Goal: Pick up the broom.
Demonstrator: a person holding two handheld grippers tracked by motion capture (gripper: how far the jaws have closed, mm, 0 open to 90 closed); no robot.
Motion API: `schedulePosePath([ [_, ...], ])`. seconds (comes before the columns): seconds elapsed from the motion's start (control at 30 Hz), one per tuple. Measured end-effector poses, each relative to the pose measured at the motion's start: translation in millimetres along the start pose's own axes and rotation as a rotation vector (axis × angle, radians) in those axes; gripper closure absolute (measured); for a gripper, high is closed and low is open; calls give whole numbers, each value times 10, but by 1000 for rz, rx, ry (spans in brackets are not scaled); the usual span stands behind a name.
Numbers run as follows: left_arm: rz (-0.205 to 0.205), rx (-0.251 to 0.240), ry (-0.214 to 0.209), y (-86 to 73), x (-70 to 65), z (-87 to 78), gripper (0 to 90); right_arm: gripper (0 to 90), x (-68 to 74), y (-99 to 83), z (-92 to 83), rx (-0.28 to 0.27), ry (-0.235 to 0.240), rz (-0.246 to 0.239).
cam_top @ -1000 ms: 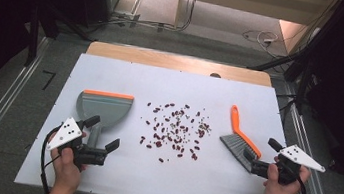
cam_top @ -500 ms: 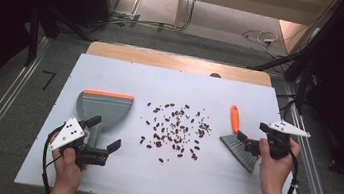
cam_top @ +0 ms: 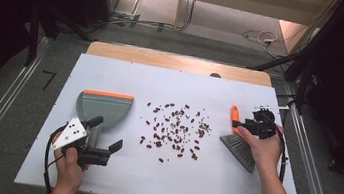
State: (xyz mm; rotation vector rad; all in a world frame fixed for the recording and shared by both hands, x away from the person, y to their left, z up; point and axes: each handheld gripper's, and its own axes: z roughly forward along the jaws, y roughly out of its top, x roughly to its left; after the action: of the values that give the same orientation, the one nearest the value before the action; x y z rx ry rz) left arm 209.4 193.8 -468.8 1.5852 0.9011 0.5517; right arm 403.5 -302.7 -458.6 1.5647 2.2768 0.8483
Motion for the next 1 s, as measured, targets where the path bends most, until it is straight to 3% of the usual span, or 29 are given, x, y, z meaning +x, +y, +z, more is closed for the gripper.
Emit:
schedulePosePath([
  [0.1, -1, -1, 1, 1, 3, -2, 4, 452, 17, 15, 61, 47, -34, -17],
  [0.2, -1, -4, 3, 4, 5, -3, 4, 467, 32, 25, 127, 96, -19, -12],
  [0.3, -2, -4, 3, 6, 1, -2, 4, 472, 41, 15, 217, 139, -39, -8],
  [0.43, 1, 0, 0, 2, 0, 1, 4, 554, 72, 7, 237, 143, -86, -31],
  [0.47, -1, 3, 0, -1, 2, 2, 4, 616, 117, -2, 233, 162, -121, -65],
  [0.53, 0, 3, 0, 0, 2, 1, 4, 626, 162, 0, 233, 177, -143, -48],
  [0.67, 3, 2, -2, -1, -1, 0, 4, 673, 167, 45, 246, 211, -143, -49],
  [0.83, 8, 4, -6, 6, -18, 1, 4, 680, 153, 11, 235, 185, -130, -43],
  [1.0, 6, 2, -7, 7, -16, 1, 4, 682, 179, -98, 180, 82, -145, -10],
])
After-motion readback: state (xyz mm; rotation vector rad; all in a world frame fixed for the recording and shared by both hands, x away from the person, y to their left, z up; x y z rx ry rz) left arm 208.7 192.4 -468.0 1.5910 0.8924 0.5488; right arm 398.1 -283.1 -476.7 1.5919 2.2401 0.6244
